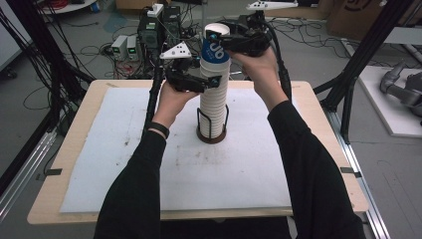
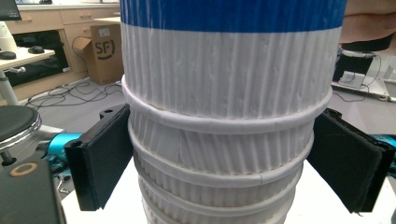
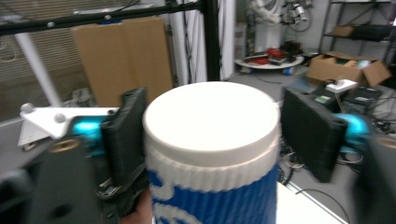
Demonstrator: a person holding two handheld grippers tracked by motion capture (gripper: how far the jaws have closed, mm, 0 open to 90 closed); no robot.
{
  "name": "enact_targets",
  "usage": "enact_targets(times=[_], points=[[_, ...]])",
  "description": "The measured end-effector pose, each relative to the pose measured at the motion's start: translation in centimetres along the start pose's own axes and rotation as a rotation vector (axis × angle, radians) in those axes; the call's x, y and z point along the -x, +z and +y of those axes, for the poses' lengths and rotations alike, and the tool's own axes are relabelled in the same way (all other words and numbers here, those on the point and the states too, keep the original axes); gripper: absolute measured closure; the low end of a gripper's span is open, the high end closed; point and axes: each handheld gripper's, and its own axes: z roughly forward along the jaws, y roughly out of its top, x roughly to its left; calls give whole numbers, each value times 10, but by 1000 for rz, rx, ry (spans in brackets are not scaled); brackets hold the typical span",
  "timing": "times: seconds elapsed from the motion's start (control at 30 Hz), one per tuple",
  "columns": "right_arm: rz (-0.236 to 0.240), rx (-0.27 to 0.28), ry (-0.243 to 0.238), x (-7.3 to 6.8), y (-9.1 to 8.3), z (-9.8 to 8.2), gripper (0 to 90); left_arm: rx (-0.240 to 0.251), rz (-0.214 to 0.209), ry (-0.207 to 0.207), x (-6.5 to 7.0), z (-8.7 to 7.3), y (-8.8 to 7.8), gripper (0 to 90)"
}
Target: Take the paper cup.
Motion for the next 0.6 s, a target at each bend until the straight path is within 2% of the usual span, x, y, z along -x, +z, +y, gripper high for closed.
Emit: enact_targets(times=[0.4, 0.6], points=[[-1, -4, -21, -2, 0, 0, 316, 2, -2, -1, 0, 0, 0, 115], [-7, 36, -35, -4, -4, 4, 316, 4, -1, -2, 0, 0, 0, 115]])
